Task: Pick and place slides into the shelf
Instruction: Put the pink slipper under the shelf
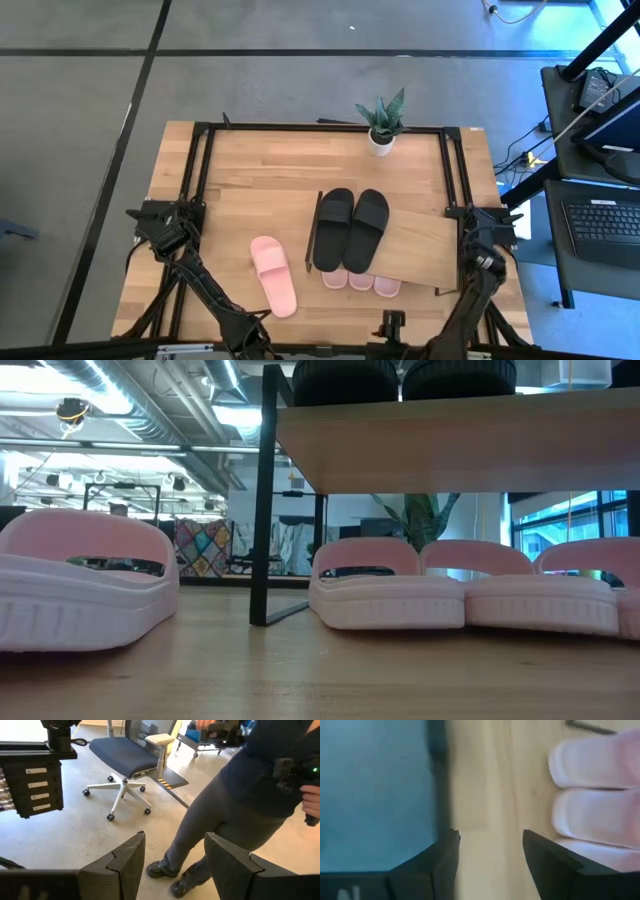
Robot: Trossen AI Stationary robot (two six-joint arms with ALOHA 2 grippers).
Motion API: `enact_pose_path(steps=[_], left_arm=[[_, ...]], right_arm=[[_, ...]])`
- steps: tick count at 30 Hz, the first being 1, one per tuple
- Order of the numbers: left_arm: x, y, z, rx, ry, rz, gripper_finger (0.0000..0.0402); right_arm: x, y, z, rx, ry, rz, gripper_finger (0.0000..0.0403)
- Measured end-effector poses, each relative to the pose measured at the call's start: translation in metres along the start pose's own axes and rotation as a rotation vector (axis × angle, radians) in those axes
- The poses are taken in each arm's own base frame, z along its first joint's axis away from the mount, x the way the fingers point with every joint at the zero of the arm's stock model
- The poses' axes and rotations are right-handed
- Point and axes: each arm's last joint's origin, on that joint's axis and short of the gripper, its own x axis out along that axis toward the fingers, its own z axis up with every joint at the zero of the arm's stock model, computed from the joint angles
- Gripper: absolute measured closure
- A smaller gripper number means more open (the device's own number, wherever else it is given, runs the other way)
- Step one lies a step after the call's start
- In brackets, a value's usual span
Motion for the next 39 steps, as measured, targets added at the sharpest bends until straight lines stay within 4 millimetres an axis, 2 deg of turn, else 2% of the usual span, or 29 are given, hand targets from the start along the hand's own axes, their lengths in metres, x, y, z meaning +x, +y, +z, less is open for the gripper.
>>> enact_pose_path(steps=[5, 11, 15, 19, 23, 29, 35, 39], left_arm=[[0.0, -0.001, 0.0, -0.085, 0.012, -0.037, 0.0206], [0.0, -0.002, 0.0, -0.129, 0.027, -0.08, 0.0206], [0.0, -0.003, 0.0, -0.238, 0.039, -0.093, 0.0206], [0.0, 0.001, 0.001, -0.268, 0.038, -0.091, 0.0206], [-0.001, 0.013, 0.008, -0.281, -0.002, -0.091, 0.0206], [-0.002, 0.028, 0.016, -0.283, -0.054, -0.028, 0.0206], [-0.003, 0.03, 0.025, -0.182, -0.129, 0.108, 0.0206], [-0.004, 0.03, 0.034, -0.22, -0.17, 0.108, 0.0206]], right_arm=[[-0.041, -0.004, 0.012, 0.162, -0.159, 0.152, 0.0185], [-0.067, 0.0, 0.006, 0.11, -0.255, 0.194, 0.0185], [-0.071, 0.002, -0.009, 0.126, -0.221, 0.163, 0.0185], [-0.074, 0.001, -0.022, 0.103, -0.207, 0.107, 0.0185], [-0.076, -0.002, -0.029, 0.061, -0.245, 0.033, 0.0185], [-0.076, -0.013, -0.035, -0.023, -0.2, -0.074, 0.0185], [-0.075, -0.013, -0.029, -0.137, -0.247, -0.09, 0.0185], [-0.072, -0.002, -0.012, -0.199, -0.298, 0.031, 0.0185]])
